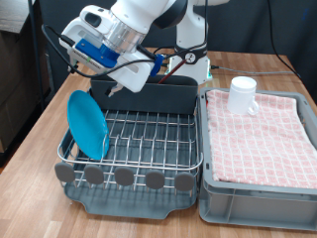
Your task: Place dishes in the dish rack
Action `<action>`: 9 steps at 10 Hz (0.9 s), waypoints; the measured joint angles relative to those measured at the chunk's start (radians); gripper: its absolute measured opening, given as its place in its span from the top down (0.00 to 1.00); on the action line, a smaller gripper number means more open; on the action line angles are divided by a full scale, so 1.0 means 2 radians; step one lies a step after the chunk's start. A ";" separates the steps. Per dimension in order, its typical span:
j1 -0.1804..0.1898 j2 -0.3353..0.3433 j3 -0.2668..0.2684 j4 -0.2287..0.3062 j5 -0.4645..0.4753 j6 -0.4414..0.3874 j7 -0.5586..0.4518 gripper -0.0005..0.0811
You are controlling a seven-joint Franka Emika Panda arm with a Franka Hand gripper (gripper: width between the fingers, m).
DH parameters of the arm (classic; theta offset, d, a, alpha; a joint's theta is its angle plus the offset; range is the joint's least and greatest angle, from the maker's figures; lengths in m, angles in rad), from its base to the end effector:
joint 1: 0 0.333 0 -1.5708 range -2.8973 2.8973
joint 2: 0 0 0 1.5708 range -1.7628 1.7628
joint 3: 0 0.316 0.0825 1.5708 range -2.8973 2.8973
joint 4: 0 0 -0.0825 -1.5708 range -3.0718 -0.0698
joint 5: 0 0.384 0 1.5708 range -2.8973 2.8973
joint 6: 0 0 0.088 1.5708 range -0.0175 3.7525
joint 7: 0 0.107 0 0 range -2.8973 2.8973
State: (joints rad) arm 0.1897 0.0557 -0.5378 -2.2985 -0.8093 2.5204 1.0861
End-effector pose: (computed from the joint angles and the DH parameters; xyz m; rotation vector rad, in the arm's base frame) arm 0.5032 -0.1748 0.3424 2.4423 -1.0292 0.4629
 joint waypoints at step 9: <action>0.005 -0.054 0.016 0.027 0.155 -0.083 -0.145 0.01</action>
State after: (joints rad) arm 0.1990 -0.0519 -0.5062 -2.2437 -0.4989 2.3537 0.7971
